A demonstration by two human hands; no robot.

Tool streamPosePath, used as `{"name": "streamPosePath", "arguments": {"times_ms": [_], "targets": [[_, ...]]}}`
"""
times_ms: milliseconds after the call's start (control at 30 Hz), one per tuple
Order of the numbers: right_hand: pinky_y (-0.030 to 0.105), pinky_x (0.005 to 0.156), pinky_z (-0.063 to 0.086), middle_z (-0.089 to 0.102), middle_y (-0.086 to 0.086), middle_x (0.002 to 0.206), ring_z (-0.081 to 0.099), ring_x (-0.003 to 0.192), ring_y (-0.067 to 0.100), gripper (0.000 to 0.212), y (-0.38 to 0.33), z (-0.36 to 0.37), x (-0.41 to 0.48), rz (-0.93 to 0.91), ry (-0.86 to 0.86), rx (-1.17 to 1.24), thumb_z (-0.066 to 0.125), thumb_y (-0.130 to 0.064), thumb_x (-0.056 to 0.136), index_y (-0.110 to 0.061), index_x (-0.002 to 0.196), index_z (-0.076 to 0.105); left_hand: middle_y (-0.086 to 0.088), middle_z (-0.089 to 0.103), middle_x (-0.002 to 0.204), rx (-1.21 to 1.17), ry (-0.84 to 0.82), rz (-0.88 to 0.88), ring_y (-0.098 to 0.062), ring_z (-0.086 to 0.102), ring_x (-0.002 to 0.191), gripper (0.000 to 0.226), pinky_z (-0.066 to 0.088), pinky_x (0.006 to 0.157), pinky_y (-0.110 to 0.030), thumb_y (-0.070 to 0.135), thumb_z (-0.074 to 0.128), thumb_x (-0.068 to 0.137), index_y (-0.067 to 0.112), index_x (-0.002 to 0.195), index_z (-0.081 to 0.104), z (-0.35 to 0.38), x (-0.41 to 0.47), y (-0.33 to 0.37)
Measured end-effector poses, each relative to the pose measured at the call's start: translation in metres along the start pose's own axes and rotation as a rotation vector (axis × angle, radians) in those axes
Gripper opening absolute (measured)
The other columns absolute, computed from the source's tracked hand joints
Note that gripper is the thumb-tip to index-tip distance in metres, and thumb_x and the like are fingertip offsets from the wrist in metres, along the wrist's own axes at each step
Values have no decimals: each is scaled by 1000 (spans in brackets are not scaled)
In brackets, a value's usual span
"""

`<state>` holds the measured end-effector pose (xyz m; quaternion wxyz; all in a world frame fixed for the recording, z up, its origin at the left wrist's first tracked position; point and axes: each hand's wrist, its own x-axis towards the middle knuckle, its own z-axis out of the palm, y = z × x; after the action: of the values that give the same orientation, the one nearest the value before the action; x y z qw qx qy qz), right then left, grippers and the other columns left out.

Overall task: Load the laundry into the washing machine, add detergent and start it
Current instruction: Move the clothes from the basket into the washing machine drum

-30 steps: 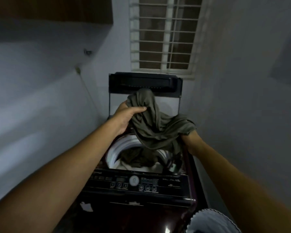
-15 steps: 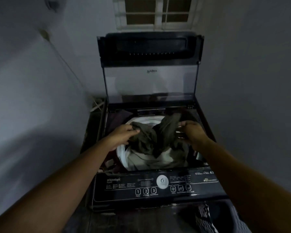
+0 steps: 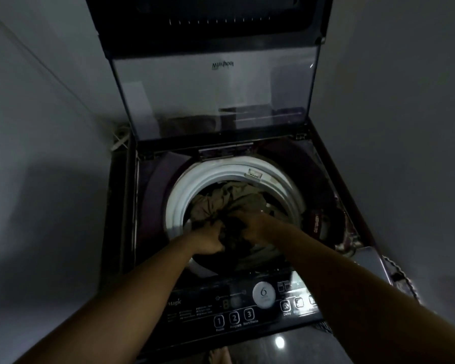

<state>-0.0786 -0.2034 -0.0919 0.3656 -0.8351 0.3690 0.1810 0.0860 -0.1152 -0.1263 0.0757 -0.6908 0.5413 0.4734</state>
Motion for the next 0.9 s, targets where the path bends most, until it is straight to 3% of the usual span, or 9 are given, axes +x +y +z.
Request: {"name": "streamPosePath", "arguments": {"times_ms": [33,100,167,233,300,433,533,700,900], "targets": [[40,114,37,50,14,149,48,136,30,55,3,7,6,94,-114,-92,54,-37,95,-14,145,51,-10,30,159,70,-63,-8,-29,36,141,74,29,115,-33,40,54,96,19,157,16,6,3,-1],[38,93,47,63,18,126,62,106,30,30,14,17,8,259,-309,-185,50,-21,102,-4,122,64,-10,24,162,143,-169,-27,-28,32,144,63,27,117,-35,33,45,102,18,157,18,10,2,0],[38,87,47,63,21,121,58,92,27,28,26,20,3,298,-371,-171,48,-17,103,0,118,64,-7,29,160,127,-199,-35,-26,36,141,57,31,114,-32,30,45,102,19,155,27,4,1,-1],[39,99,45,58,21,136,59,113,32,36,33,12,-5,273,-294,-95,49,-17,102,-1,133,58,-4,37,156,64,-152,-6,-23,41,138,56,35,113,-31,32,53,99,22,151,37,-7,0,1],[33,99,43,57,20,139,56,125,35,38,34,-5,-16,203,-203,-78,51,-18,103,-3,136,57,-2,50,146,14,-29,35,-20,50,130,50,41,106,-29,35,60,95,23,143,50,-22,-4,10],[33,108,41,59,14,141,55,129,30,41,44,-53,-56,119,134,72,62,-21,97,-14,137,60,3,57,132,-41,178,179,-18,55,118,42,46,101,-32,36,63,93,25,133,57,-62,-16,56],[31,99,46,65,13,131,62,119,29,37,55,-97,-101,128,374,121,65,-20,94,-14,131,64,4,62,126,-74,301,354,-16,59,115,35,46,102,-33,26,65,93,23,128,60,-87,-23,111],[32,99,48,64,10,132,61,120,28,36,123,-139,-175,263,491,159,59,-21,95,-17,131,61,0,59,127,-74,381,496,-16,61,108,38,48,84,-25,31,64,94,24,130,58,-86,-26,233],[34,109,42,54,7,145,54,130,27,43,249,-131,-254,416,530,227,57,-28,97,-21,140,54,1,59,131,-72,305,581,-17,60,113,38,48,92,-28,32,65,94,23,130,59,-15,5,369]]}}
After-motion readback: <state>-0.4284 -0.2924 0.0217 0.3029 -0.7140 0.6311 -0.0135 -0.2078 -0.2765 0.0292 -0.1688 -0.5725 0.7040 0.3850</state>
